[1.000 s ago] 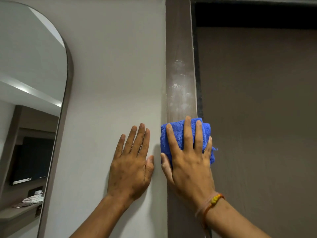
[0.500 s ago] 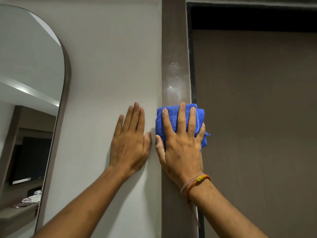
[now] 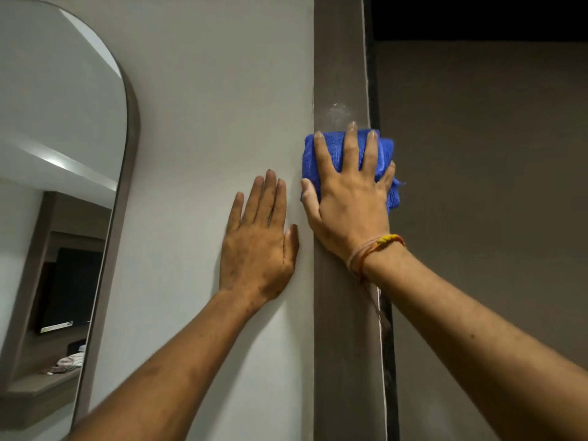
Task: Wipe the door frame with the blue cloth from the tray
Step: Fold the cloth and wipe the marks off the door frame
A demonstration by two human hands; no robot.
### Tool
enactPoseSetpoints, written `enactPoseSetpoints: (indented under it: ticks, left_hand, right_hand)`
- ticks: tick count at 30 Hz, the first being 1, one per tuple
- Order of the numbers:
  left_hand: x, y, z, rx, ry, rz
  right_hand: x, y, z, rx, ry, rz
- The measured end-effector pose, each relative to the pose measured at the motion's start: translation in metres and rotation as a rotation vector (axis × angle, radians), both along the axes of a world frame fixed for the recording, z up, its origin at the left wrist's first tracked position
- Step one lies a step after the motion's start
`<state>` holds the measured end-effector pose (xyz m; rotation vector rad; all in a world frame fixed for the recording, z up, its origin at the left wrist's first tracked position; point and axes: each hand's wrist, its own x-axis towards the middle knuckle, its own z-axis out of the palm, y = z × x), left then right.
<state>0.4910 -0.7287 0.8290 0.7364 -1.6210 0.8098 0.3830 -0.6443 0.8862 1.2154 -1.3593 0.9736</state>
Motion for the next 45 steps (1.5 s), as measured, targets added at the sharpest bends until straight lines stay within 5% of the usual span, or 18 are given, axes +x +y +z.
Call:
enactPoseSetpoints:
  ticks: [7, 14, 22, 30, 39, 45]
  left_hand:
    - [0.001, 0.001, -0.001, -0.016, -0.003, 0.003]
    - [-0.005, 0.003, 0.023, -0.019, -0.007, 0.007]
    - [-0.008, -0.002, 0.024, -0.034, 0.061, 0.005]
    - [-0.009, 0.000, 0.025, -0.026, 0.063, 0.010]
    - [-0.010, 0.000, 0.025, -0.018, 0.050, 0.019]
    - [-0.009, 0.001, 0.026, -0.031, 0.064, 0.010]
  right_hand:
    - [-0.005, 0.002, -0.062, 0.001, 0.044, -0.005]
    - [-0.008, 0.004, -0.011, 0.031, 0.083, -0.023]
    - [-0.006, 0.001, -0.054, -0.012, 0.035, 0.040]
    - [0.002, 0.004, 0.052, 0.004, -0.035, 0.036]
    - [-0.002, -0.008, -0.018, -0.095, 0.019, 0.030]
    - [-0.003, 0.003, 0.069, -0.004, 0.051, 0.004]
